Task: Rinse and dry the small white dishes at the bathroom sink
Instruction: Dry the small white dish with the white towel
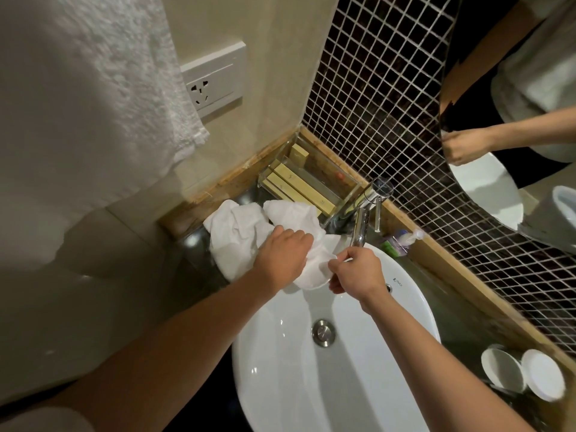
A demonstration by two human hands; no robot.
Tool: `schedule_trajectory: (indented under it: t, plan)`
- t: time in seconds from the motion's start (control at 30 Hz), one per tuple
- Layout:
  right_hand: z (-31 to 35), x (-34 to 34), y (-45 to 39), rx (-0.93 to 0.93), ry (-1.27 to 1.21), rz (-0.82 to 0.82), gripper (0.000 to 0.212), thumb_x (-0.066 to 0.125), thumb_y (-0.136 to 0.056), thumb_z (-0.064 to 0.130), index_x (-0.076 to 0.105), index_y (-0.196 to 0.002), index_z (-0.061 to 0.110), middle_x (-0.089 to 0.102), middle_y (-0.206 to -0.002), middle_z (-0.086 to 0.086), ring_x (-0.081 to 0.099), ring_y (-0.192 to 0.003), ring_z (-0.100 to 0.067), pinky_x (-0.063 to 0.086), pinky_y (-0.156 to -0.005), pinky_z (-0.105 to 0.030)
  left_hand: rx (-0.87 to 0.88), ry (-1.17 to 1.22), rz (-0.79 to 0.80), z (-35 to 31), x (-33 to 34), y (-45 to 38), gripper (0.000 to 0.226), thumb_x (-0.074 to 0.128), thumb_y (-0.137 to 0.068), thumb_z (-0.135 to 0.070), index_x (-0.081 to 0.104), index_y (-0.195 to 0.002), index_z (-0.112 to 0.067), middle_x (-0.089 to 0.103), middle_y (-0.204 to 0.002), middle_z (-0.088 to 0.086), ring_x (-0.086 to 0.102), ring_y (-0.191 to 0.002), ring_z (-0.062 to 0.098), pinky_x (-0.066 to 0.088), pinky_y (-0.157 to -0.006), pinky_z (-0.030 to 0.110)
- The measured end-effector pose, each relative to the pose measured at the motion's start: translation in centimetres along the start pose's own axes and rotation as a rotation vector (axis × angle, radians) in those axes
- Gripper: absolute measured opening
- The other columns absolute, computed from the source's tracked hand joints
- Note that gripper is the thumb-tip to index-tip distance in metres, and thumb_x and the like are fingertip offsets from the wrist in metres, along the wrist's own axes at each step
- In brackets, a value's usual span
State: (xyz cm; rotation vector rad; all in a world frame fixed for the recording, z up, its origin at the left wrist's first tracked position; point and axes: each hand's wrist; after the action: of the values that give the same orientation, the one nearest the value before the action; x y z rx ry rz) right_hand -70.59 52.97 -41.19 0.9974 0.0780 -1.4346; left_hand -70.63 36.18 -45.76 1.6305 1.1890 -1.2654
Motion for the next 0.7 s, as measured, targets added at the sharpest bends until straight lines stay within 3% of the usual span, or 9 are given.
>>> schedule_trajectory:
  t: [0.17,0.3,0.43,0.6,0.7]
  plan:
    - [-0.5,-0.3,-0.2,0.040,-0.040,-0.039,0.008,0.065,-0.091,0.002,0.069,-0.085,-0.003,0.071,-0.051,-0.009,0.072,-0.046,-0.026,0.063,-0.050,-0.036,-0.140,0.215,-0.035,0.8,-0.9,0.2,0.018,0.054,-0.095,-0.029,0.057,-0.111,-0.020,0.065,-0.107,0.000,0.061,-0.096,0.019,0.040,-0.096,0.038]
    - [0.2,0.3,-0.1,0.026,-0.058,-0.054,0.010,0.061,-0.089,0.000,0.070,-0.085,-0.003,0.073,-0.056,-0.013,0.073,-0.048,-0.026,0.067,-0.060,-0.043,-0.088,0.348,-0.052,-1.5,-1.3,0.6,0.021,0.057,-0.094,-0.031,0.061,-0.111,-0.020,0.069,-0.107,-0.003,0.063,-0.097,0.017,0.039,-0.097,0.038]
    - [0.6,0.9,0.4,-0.022,-0.002,-0.064,0.007,0.062,-0.085,-0.001,0.069,-0.083,-0.003,0.073,-0.054,-0.011,0.071,-0.044,-0.023,0.061,-0.050,-0.033,-0.029,0.272,-0.046,-2.0,-0.3,1.4,0.021,0.055,-0.094,-0.032,0.062,-0.111,-0.022,0.070,-0.106,-0.003,0.062,-0.094,0.016,0.039,-0.093,0.037]
    - [0.0,1.8,1.1,-0.038,0.075,-0.066,0.008,0.059,-0.089,0.004,0.066,-0.086,0.002,0.074,-0.059,-0.012,0.072,-0.045,-0.021,0.064,-0.055,-0.036,0.017,-0.084,0.101,-0.6,0.0,1.5,0.023,0.058,-0.092,-0.032,0.055,-0.112,-0.020,0.067,-0.103,0.001,0.061,-0.093,0.019,0.037,-0.093,0.038]
    - [-0.1,1.7,0.9,-0.031,0.056,-0.079,0.010,0.059,-0.091,0.006,0.067,-0.086,0.005,0.075,-0.060,-0.011,0.073,-0.047,-0.022,0.066,-0.060,-0.041,-0.085,0.035,0.112,-0.5,-0.3,1.2,0.021,0.054,-0.094,-0.031,0.056,-0.111,-0.020,0.068,-0.102,0.000,0.061,-0.093,0.018,0.038,-0.094,0.037]
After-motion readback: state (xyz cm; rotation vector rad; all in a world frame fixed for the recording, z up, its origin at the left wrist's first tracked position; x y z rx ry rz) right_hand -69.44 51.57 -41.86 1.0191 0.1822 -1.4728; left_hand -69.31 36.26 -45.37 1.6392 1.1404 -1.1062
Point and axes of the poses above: each hand's wrist, its own y-axis away from the middle knuckle, its own x-axis out of the palm, z = x × y
